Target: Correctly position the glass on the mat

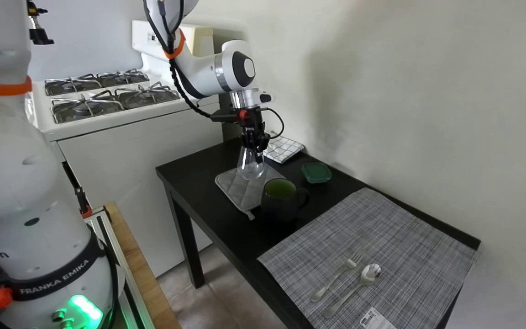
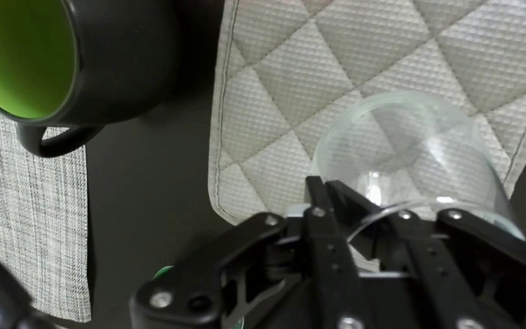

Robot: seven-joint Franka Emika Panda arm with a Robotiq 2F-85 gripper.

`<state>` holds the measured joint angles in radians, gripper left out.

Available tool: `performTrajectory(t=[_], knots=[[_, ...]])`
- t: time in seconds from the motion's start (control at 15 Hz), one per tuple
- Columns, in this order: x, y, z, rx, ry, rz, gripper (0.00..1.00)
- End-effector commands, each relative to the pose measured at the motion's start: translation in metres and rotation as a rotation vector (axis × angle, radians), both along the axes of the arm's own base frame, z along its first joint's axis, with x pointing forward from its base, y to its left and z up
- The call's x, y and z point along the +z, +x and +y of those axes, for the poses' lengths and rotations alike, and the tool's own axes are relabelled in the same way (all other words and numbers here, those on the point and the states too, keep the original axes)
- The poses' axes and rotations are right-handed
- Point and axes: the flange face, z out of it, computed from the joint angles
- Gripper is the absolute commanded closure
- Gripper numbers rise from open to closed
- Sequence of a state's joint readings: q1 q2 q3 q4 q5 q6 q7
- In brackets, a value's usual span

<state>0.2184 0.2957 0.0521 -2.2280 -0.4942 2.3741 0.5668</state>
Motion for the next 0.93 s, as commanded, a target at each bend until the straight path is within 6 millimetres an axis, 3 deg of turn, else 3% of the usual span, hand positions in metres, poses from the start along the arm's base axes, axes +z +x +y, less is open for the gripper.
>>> performTrajectory(t=[0.0,0.53,0.87], knots=[[0.005,-0.008,-0.001,0.010,0.022,-0.012,0.63],[0.028,-0.007,-0.003,0.003,0.030,-0.056,0.04],[0.053,-0.009,-0.006,-0.009,0.053,-0.075,0.00]])
